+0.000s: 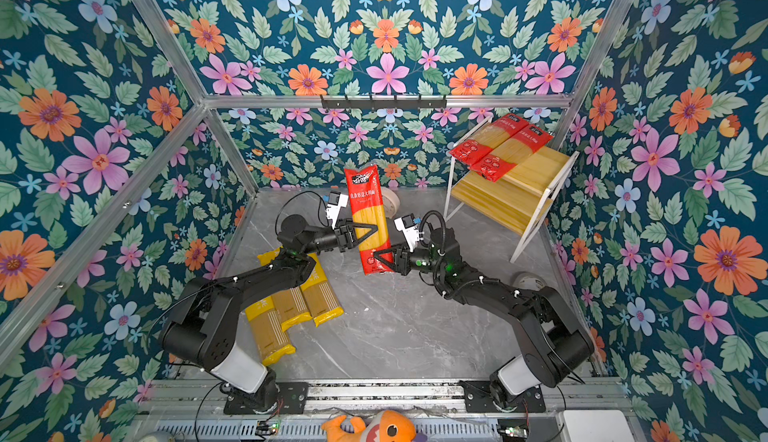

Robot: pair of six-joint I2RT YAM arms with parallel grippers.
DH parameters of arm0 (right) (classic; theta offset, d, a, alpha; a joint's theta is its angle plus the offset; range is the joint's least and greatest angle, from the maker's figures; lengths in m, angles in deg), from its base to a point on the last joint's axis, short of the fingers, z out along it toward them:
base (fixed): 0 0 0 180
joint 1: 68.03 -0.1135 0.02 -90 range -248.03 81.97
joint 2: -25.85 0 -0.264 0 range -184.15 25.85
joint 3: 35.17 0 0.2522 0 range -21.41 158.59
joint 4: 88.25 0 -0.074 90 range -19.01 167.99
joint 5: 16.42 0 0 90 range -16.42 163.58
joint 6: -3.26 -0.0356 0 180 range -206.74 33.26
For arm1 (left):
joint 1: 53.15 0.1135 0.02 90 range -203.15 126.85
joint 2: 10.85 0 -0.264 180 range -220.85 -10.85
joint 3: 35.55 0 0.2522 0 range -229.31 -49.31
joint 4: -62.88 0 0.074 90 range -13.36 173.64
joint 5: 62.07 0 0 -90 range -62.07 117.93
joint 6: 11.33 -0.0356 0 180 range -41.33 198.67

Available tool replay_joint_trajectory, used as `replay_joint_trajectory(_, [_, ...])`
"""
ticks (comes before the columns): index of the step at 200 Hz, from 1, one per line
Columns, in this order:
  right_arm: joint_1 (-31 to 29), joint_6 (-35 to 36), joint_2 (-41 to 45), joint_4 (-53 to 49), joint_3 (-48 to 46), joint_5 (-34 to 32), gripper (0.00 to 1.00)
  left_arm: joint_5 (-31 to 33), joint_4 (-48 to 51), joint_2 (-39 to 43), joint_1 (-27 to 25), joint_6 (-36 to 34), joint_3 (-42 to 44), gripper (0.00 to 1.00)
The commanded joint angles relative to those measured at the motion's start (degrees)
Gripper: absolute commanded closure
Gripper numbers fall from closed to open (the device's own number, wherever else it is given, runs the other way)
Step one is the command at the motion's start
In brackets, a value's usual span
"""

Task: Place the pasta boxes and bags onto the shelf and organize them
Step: 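Raise the red bag upright with the right gripper while the left gripper steadies it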

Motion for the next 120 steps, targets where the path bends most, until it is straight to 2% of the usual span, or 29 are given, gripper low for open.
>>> replay_joint_trajectory(1, [-0.1,-1.4,0.7,4.5,-0.5,0.3,0.82,-0.8,-10.6,-0.5,-0.1,4.2,-1.0,0.77])
replay_joint_trajectory(29, [-0.1,-2.0,2.0,5.8,-1.1,-1.5,0.94,-0.5,-12.0,-0.6,0.0,6.3,-1.1,0.62])
replay_joint_trajectory(54, [-0.1,-3.9,2.7,7.2,-0.5,-2.3,1.0,-0.2,-12.7,0.2,1.0,7.5,-0.2,0.5])
replay_joint_trajectory(96, [0.0,-4.5,5.1,4.3,2.3,-4.8,1.0,0.9,-13.6,3.2,3.9,8.5,3.7,0.34])
replay_joint_trajectory(120, [0.2,-4.0,6.9,0.7,4.3,-6.8,1.0,3.1,-8.5,5.8,4.7,3.9,7.2,0.31])
